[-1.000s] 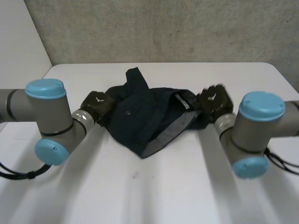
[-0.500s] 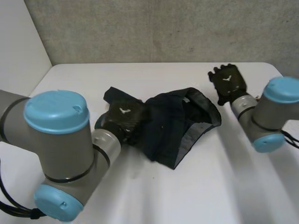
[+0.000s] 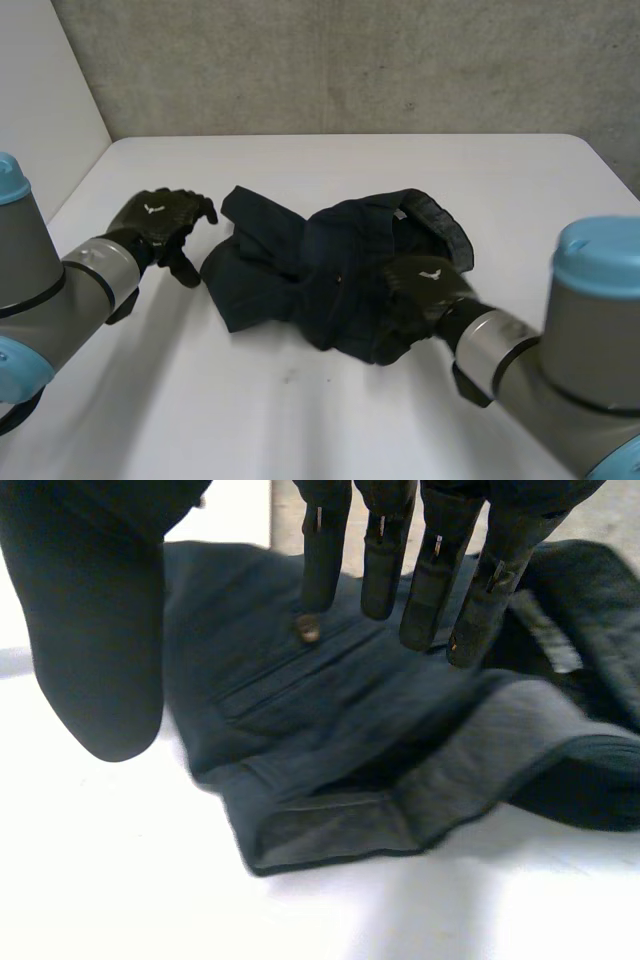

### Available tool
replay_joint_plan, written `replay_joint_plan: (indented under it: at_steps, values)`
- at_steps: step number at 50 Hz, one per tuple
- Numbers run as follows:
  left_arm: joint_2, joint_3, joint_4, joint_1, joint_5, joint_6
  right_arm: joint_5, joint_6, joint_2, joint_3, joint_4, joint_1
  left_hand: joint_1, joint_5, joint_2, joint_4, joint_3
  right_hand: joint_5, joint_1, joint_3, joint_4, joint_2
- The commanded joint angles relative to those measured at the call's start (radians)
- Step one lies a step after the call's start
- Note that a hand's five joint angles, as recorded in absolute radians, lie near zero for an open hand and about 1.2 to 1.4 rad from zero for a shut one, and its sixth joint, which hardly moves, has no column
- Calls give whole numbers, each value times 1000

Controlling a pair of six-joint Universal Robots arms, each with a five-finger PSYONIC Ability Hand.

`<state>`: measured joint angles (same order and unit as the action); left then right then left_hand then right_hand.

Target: Fold the shorts.

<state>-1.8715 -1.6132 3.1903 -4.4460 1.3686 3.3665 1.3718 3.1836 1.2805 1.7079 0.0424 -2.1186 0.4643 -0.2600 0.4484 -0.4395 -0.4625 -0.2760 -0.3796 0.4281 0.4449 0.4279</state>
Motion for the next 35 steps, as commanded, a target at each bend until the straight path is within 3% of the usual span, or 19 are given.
replay_joint_plan:
  at_steps: [1, 10, 19, 24, 25, 27, 32, 35]
  values:
    - [-97, -1, -4, -36, -111, 4, 133, -10, -125, -30, 106, -92, -1, -29, 15, -24, -1, -92, -163, 115, 98, 115]
    - [-172, 10, 10, -42, -108, 131, 288, -16, -299, -131, 148, -152, -4, -26, 12, -21, 2, -72, -143, 94, 77, 94]
    - [-238, 32, 42, -27, -105, 232, 314, -18, -377, -208, 162, -161, -4, -26, 12, -21, 2, -142, -213, 165, 148, 165]
    - [-264, 41, 83, -21, -100, 232, 317, -19, -401, -232, 185, -162, 10, -40, 26, -35, -12, -467, -538, 490, 473, 490]
    - [-270, 44, 98, -15, -95, 232, 325, -19, -405, -235, 206, -162, 34, -64, 50, -59, -36, -739, -809, 761, 744, 761]
    - [-278, 49, 115, -4, -85, 231, 339, -19, -403, -237, 229, -162, 121, -151, 137, -146, -123, -945, -1016, 967, 951, 968]
    - [-288, 72, 187, 40, -25, 218, 388, -22, -347, -229, 290, -155, 828, -858, 844, -853, -830, -946, -1017, 968, 951, 968]
    - [-287, 79, 209, 54, -3, 217, 386, -28, -302, -226, 290, -147, 932, -962, 948, -957, -934, -946, -1017, 968, 951, 968]
